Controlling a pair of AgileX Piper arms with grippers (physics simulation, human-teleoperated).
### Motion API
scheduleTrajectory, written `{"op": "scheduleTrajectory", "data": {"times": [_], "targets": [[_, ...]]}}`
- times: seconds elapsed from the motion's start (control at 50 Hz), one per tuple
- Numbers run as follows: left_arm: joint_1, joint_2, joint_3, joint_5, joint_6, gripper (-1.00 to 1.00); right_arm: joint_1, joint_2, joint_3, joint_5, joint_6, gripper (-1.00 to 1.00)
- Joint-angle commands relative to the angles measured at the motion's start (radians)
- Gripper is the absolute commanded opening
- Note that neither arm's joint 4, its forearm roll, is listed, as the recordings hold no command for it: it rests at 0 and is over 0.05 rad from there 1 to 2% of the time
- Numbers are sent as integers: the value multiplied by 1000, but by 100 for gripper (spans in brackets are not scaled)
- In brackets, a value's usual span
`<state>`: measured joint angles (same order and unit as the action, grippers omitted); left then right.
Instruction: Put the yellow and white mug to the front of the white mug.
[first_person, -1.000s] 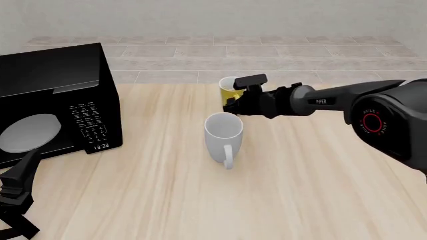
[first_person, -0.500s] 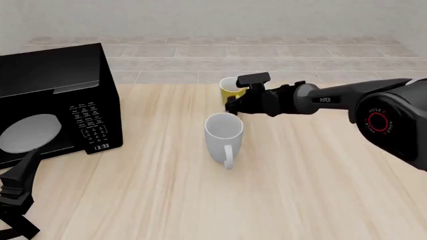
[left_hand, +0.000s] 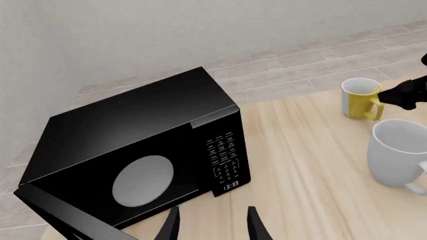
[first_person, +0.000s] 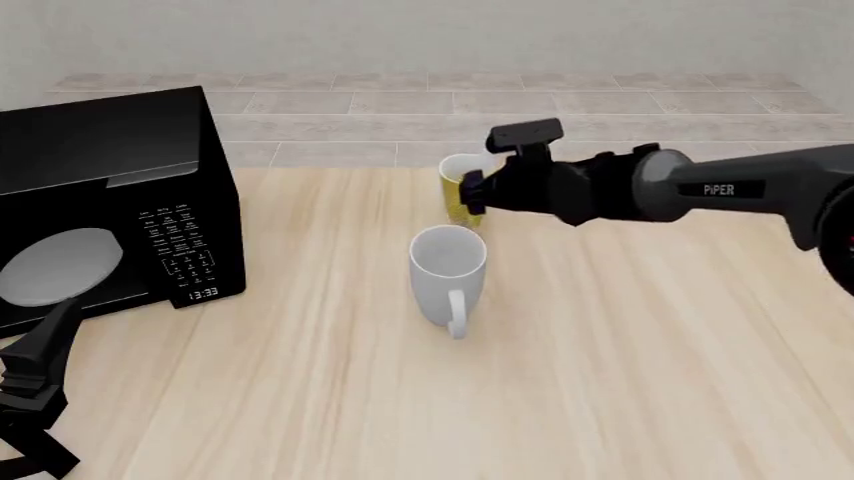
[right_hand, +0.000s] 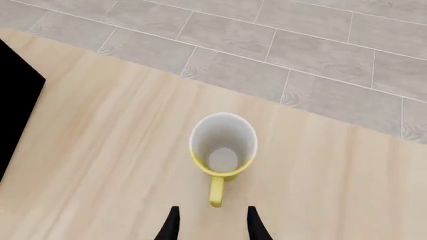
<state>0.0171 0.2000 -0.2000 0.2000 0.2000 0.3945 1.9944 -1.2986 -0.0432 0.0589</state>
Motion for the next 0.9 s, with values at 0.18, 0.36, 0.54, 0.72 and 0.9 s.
{"op": "scheduleTrajectory", "data": {"times": [0.18,0.36,0.54,0.72,0.9], "targets": [[0,0,0,0,0,100,28,-274,289,-130,-12,100],[0,0,0,0,0,100,50,-387,406,-185,-19,100],[0,0,0,0,0,100,51,-511,513,-222,-42,100],[0,0,0,0,0,100,50,-634,600,-235,-51,100],[0,0,0,0,0,100,55,-745,690,-259,-46,100]]}}
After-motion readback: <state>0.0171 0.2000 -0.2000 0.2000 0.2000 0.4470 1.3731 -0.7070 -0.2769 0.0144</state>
